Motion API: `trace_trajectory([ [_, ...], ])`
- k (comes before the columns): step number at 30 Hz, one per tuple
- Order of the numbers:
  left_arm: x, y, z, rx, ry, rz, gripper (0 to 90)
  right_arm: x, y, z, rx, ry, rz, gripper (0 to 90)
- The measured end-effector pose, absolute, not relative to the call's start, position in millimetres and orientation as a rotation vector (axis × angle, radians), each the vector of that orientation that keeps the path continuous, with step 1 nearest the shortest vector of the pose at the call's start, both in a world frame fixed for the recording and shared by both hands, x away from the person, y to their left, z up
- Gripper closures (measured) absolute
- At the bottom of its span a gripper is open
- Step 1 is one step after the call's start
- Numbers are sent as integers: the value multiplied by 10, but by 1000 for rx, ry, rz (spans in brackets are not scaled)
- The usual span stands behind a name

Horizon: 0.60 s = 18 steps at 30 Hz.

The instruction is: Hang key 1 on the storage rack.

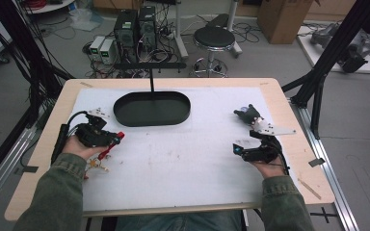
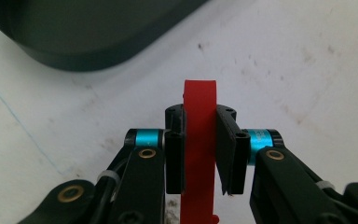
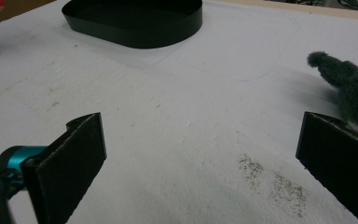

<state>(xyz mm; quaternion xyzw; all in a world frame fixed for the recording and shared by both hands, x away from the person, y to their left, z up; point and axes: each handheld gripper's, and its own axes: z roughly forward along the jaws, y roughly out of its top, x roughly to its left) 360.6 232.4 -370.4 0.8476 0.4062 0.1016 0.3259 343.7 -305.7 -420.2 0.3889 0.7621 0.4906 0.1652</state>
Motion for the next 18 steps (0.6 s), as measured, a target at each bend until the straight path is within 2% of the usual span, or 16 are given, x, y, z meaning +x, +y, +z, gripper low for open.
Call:
trace_trajectory([
  [5,3655,2318,-3348,2171,1020,312,748,3435,-3079,-4194,1122,2152,1398,5],
  [12,3740,2201,-2664,2177,931,447,749,3446,-3101,-4193,1125,2135,1400,5],
  [18,3780,2056,-2386,2183,876,488,749,3429,-3098,-4182,1118,2127,1403,5],
])
